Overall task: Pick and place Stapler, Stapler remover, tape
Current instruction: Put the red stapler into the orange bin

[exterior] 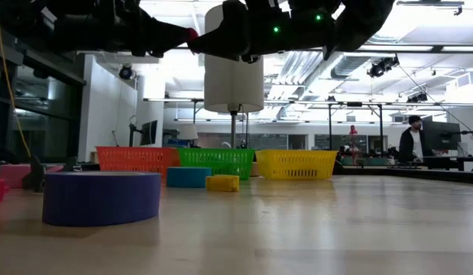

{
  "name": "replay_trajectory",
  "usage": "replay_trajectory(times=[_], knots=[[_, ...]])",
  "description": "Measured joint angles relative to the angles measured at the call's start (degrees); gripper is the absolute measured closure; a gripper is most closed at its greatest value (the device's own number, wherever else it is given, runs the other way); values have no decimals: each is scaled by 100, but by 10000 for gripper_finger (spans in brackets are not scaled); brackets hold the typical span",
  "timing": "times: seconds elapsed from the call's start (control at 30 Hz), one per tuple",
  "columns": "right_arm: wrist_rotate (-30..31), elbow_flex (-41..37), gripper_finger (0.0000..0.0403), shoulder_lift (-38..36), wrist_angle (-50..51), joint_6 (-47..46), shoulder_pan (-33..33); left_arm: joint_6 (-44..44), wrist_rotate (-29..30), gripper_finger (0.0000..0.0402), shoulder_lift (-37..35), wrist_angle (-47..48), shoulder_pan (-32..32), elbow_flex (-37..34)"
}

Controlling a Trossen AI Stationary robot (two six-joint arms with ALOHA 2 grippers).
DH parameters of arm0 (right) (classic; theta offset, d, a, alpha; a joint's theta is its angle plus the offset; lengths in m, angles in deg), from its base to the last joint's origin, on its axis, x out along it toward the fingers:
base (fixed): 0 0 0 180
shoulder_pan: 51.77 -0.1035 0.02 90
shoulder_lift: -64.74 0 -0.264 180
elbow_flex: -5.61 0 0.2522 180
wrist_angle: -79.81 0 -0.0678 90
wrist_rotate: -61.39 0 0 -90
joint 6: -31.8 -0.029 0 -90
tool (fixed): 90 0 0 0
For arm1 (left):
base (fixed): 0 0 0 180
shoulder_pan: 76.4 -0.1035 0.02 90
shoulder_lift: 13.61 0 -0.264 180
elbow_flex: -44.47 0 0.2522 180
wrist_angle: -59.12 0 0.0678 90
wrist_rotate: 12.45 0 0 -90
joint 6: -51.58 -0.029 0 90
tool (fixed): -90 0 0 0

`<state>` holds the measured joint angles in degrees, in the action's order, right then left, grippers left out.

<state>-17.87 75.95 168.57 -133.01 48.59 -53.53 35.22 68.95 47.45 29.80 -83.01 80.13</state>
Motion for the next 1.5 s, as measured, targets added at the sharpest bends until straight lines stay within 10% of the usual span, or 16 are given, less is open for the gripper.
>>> replay_trajectory(times=[0.67,1.07,1.5], knots=[[70,0,325,1,29,17,-12,-48,-129,338,0,69,-11,1],[707,-2,217,2,52,-42,-30,-149,-50,340,0,180,-15,1],[2188,-2,182,2,1360,-931,-245,-93,2240,337,0,1665,-11,1]])
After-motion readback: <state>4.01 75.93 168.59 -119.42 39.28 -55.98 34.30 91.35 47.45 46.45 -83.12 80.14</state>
